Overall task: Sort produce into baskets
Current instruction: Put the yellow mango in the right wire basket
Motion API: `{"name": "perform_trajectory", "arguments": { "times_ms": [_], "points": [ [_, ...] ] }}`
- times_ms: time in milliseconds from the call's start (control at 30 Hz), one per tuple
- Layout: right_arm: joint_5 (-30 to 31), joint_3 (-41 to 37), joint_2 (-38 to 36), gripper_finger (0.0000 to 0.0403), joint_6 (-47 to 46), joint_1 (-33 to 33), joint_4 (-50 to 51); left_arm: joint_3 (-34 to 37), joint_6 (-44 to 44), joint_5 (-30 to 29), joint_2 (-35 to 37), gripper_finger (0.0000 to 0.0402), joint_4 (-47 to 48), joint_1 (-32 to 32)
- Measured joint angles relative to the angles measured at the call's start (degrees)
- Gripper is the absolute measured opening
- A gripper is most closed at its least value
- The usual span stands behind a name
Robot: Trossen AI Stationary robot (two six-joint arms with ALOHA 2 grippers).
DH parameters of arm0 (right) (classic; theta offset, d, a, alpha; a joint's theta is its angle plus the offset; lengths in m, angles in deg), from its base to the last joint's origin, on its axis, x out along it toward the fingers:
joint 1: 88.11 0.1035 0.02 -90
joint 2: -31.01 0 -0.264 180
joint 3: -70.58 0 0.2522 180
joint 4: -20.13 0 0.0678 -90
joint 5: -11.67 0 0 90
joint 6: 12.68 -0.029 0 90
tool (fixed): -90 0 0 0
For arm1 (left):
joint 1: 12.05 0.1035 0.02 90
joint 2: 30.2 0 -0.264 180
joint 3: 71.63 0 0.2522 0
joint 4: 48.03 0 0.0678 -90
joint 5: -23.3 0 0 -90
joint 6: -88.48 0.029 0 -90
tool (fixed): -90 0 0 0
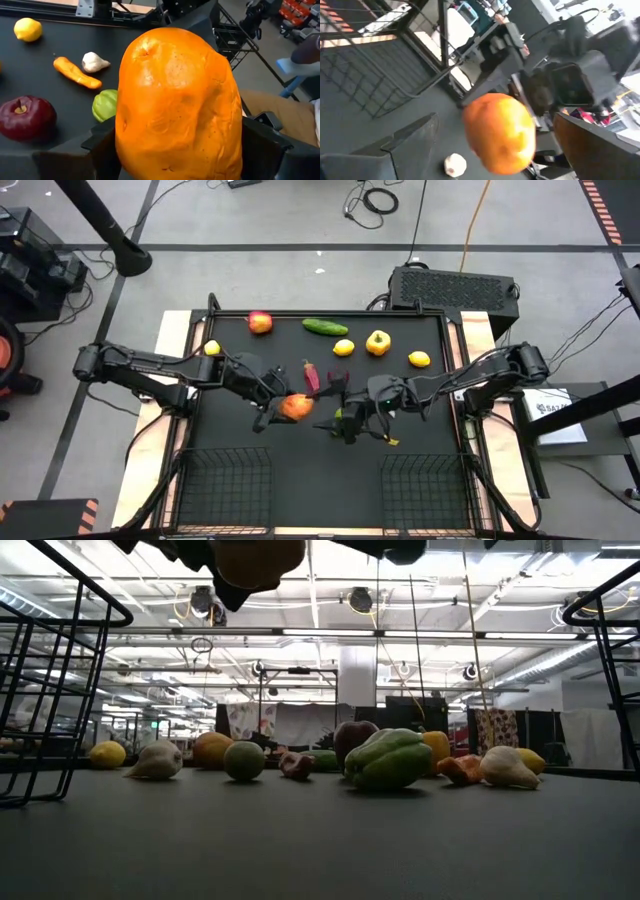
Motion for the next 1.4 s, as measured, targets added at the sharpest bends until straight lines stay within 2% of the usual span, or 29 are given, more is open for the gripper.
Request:
{"name": "perform_trajectory", "arguments": {
  "times_ms": [200,433,700,800,1100,1200,1400],
  "points": [
    [-3.20,2.14,3.74,0.0380,-0.33,-2.27,0.17,0.00,-0.17,0.12,-0.02,0.0302,0.06,0.00],
    [-3.44,6.39,9.38,0.0380,1.92,-2.62,0.57,0.02,-0.23,0.33,-0.02,0.0302,1.22,0.00],
    [-3.43,9.30,11.28,0.0376,3.63,-2.59,2.57,0.02,-0.23,0.33,-0.01,0.0302,4.29,0.00],
    [-3.43,9.30,11.26,0.0359,3.63,-2.59,2.58,0.02,-0.19,0.33,-0.02,0.0302,4.21,0.00],
    [-3.39,9.32,11.26,0.0265,3.56,-2.59,2.62,0.02,-0.26,0.46,-0.02,0.0302,4.37,0.00],
    [-3.37,9.32,11.26,0.0259,3.32,-2.54,2.60,0.02,-0.37,0.47,-0.02,0.0302,4.32,0.00],
    [-3.15,9.32,11.26,0.0273,1.61,-2.24,2.74,0.02,-0.67,0.06,-0.02,0.0303,4.07,-0.02]
  ]
}}
